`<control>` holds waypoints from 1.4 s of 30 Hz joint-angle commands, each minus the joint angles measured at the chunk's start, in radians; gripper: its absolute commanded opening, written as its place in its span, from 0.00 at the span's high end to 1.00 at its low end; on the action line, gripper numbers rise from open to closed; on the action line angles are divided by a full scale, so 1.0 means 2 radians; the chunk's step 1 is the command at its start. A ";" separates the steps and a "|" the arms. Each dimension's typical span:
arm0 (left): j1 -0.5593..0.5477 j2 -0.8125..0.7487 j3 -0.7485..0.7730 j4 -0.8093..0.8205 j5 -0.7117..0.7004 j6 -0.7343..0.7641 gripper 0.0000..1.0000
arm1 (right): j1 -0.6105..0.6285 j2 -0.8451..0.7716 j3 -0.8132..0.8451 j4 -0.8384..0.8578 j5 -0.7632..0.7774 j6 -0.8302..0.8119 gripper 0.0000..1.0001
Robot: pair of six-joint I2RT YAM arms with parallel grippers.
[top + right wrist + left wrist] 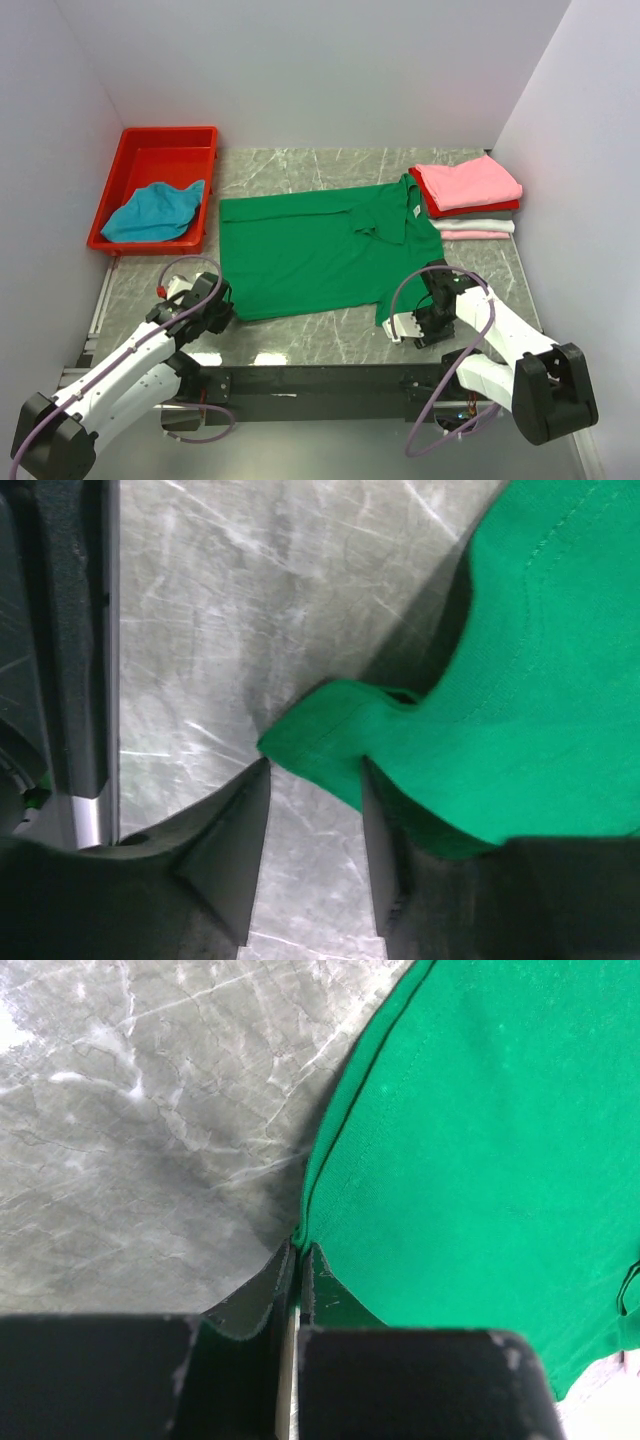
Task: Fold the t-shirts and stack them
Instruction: Fold the tshirt
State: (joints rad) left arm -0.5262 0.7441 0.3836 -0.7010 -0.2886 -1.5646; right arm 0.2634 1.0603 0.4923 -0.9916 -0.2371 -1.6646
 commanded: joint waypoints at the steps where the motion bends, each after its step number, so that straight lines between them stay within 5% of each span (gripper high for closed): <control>1: 0.000 -0.001 0.000 -0.002 -0.005 0.003 0.99 | 0.002 0.007 -0.012 0.010 -0.009 -0.013 0.55; 4: -0.001 0.001 0.001 0.001 -0.002 0.004 0.99 | 0.003 0.013 -0.008 0.008 -0.016 -0.014 0.62; 10: -0.001 0.002 0.002 0.007 0.003 0.008 0.99 | 0.002 0.011 -0.005 0.005 -0.034 -0.008 0.92; 16: 0.000 -0.006 0.012 0.002 0.002 0.017 1.00 | -0.011 0.002 0.066 -0.043 -0.056 0.027 1.00; 27: 0.013 0.014 0.069 0.011 -0.037 0.049 0.99 | -0.032 0.059 0.202 0.047 -0.063 0.149 1.00; 42: 0.152 0.083 0.094 0.100 0.025 0.165 1.00 | -0.041 0.217 0.393 0.149 -0.023 0.288 1.00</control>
State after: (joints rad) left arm -0.2512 0.8845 0.5278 -0.5716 -0.2687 -1.3067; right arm 0.1955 1.4525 1.2057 -0.7517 -0.3134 -1.1576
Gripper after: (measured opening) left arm 0.060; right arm 0.009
